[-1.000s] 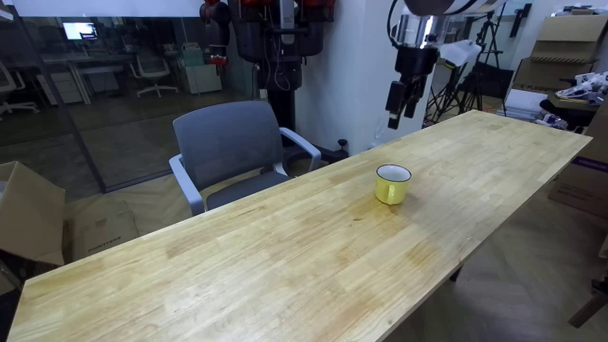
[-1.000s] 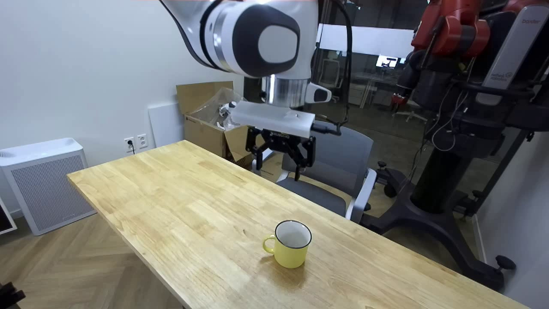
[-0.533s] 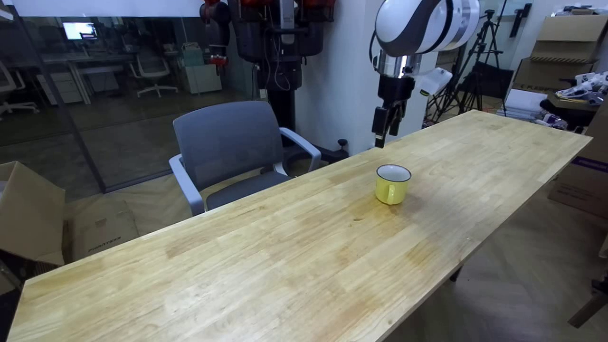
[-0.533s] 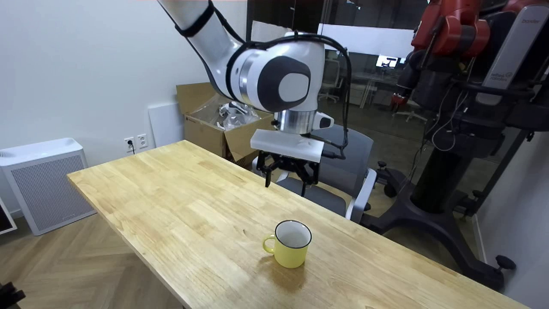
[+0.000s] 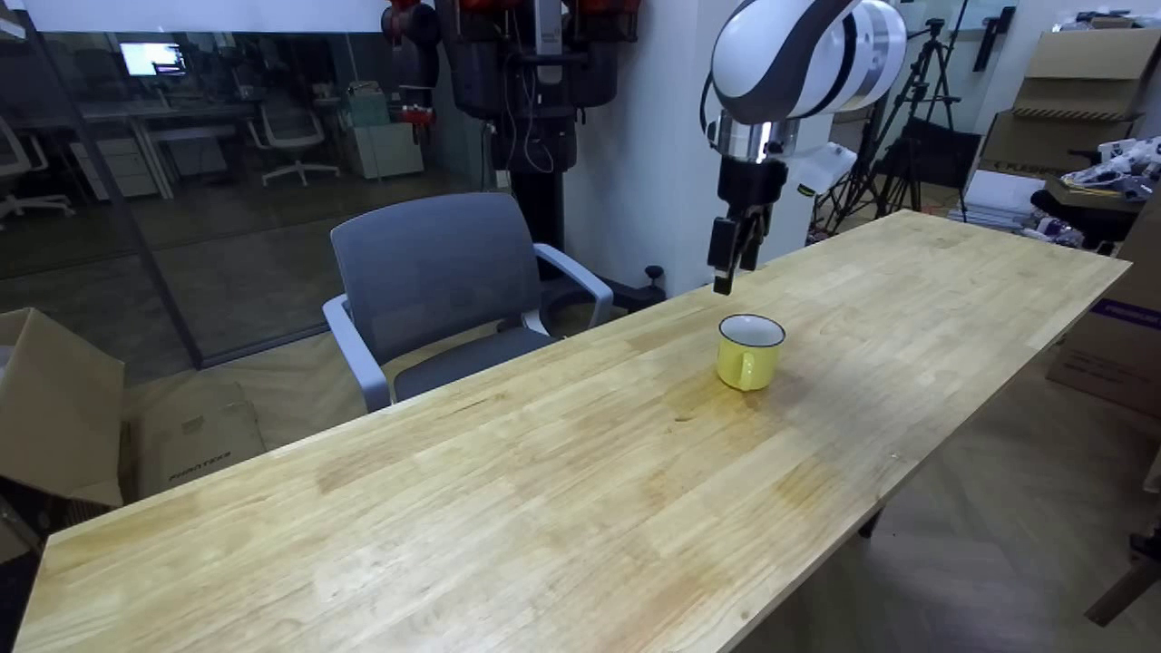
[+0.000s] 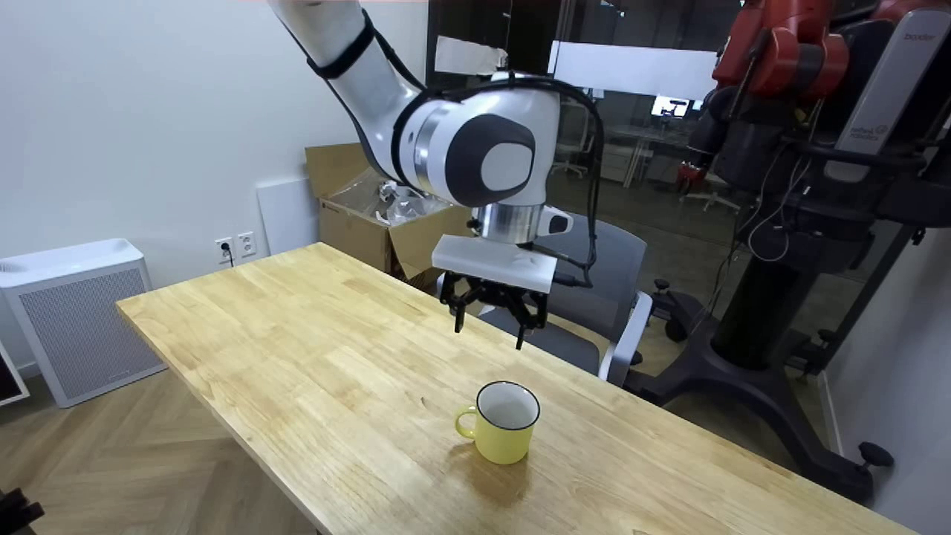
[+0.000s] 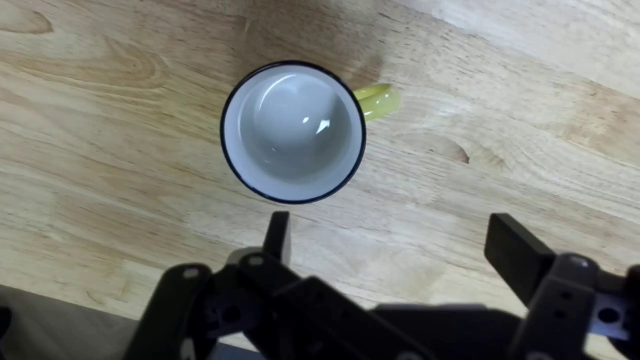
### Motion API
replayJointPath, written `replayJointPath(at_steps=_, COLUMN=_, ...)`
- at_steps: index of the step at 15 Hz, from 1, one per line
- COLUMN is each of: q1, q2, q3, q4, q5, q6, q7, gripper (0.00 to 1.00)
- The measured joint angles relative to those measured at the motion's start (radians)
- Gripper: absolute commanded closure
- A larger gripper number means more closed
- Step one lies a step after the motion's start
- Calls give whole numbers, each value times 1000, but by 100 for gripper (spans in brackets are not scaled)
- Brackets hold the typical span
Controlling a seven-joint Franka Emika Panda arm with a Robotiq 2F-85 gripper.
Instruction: Move the mug slightly to the left
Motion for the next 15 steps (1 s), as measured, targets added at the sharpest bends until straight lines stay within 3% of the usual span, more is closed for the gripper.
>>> replayJointPath(at_steps=12, q1=-30, q2=124, q3=5, q4=-55, q5=-4, q6=163, q7=0, gripper=0)
replayJointPath(at_steps=13, q1=-32, q2=134, q3=5, q4=-51, q5=-8, q6=165, q7=1, gripper=20)
replayJointPath(at_steps=15, q1=-33, q2=151, q3=5, q4=-39, q5=-20, q6=166, q7=2, gripper=33)
